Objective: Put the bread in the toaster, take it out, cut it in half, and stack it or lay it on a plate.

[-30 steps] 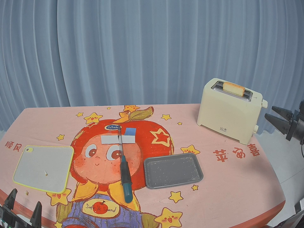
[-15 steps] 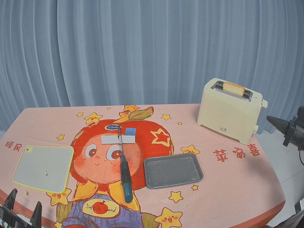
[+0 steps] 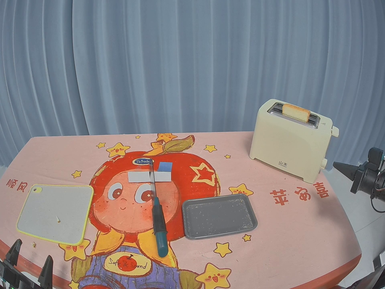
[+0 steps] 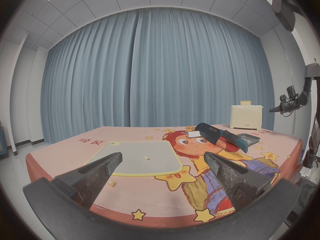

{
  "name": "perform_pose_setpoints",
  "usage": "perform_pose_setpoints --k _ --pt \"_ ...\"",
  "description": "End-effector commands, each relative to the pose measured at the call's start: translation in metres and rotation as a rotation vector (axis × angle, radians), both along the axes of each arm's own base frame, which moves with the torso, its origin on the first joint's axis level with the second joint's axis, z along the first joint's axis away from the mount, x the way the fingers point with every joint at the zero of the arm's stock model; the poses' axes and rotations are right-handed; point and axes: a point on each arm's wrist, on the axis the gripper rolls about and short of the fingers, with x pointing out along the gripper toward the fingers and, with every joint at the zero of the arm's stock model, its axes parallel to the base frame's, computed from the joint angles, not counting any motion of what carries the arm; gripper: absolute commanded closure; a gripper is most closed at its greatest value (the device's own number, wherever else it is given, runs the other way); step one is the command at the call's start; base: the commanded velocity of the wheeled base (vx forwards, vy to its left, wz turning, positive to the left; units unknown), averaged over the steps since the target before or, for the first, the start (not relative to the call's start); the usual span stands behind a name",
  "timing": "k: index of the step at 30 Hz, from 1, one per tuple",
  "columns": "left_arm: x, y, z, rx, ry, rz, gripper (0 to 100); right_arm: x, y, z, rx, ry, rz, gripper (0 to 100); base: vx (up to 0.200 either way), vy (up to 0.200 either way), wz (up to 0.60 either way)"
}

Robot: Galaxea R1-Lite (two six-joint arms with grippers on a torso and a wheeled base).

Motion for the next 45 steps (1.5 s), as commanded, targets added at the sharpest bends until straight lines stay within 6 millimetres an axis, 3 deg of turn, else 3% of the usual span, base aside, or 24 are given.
perform_pose_setpoints --k 1,16,45 --pt "0.001 0.0 -0.005 0.0 0.018 -0.001 0 0.008 -0.006 -0.012 0.009 0.057 -0.026 100 0.0 0.0 0.0" --pt "0.001 0.0 -0.005 0.0 0.018 -0.001 0 0.037 -0.021 -0.031 0.002 0.142 -0.138 100 0.0 0.0 0.0" --pt "0.001 0.0 -0.005 0.0 0.018 -0.001 0 0.068 -0.053 -0.074 0.038 0.29 -0.224 100 0.0 0.0 0.0"
